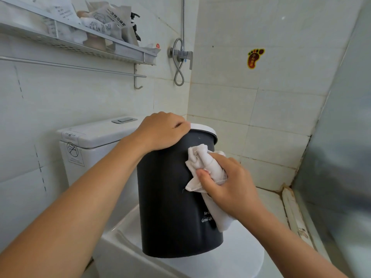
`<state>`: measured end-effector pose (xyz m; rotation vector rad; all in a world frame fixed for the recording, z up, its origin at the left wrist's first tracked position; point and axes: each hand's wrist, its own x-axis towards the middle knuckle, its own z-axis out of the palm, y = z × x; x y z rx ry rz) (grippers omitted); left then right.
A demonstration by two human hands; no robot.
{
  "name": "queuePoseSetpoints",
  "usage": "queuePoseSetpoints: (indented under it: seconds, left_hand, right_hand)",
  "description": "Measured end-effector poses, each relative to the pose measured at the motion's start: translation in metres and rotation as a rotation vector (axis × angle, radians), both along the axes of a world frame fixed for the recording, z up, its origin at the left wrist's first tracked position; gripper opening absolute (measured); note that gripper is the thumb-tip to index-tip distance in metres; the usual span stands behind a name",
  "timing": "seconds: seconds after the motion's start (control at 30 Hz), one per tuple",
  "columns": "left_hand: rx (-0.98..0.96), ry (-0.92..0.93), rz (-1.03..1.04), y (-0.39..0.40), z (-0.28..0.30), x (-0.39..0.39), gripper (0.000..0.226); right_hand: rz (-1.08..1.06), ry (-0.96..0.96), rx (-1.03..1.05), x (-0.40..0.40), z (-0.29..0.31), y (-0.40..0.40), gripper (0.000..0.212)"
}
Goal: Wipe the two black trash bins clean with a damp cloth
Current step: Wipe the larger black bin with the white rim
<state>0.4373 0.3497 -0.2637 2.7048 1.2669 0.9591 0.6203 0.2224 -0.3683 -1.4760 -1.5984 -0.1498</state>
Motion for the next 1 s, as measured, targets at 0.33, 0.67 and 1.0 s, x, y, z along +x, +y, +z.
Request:
queuePoseSetpoints:
  seconds: [0.33,0.67,1.0]
  left_hand:
    - [0.06,-0.038,-0.139,0.011,-0.009,-0.002,0.051]
    - [0.096,-0.125,-0.159,0.013,-0.014,0.006,0.049]
    - [0.169,-0.092,-0.126,0.013,-0.016,0.006,0.048]
  right_hand:
    - [0.01,-0.062,0.02,0.009,-0.007,-0.013,0.044]
    - [-0.036,-0.026,0.074,0.025,0.021,0.003,0.034]
    - [0.076,-0.305,0.039,0.01,-0.001,-0.019,0.049]
